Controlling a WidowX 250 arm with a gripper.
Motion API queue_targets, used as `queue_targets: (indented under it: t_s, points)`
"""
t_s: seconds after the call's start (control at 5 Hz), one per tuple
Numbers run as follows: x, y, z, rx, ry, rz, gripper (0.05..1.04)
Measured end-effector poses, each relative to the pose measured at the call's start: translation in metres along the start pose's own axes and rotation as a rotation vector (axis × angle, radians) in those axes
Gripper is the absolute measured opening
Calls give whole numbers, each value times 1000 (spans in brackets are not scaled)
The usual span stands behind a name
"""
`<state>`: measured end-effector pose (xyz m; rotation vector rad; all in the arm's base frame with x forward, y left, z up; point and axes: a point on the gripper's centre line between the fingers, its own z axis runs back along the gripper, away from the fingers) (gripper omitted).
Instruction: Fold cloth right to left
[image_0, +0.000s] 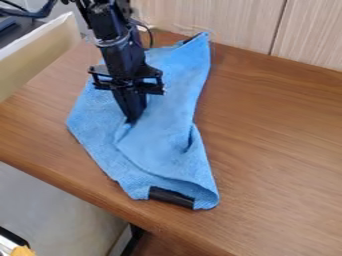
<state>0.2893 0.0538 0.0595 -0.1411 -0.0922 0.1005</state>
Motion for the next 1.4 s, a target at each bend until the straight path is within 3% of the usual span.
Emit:
queue_targets:
  t_s: [0.2, 0.6, 0.8, 1.0, 1.2, 1.4]
  points:
    - [-6, 3, 2, 5, 37, 24, 220]
    - [-6, 3, 12, 16, 32, 15, 799]
    - [0, 2, 19, 28, 31, 8, 1007]
    - [6, -6, 33, 45, 28, -16, 1007]
    - [15, -16, 69, 69, -22, -47, 1002]
    - [14, -16, 69, 71, -15, -46, 1001]
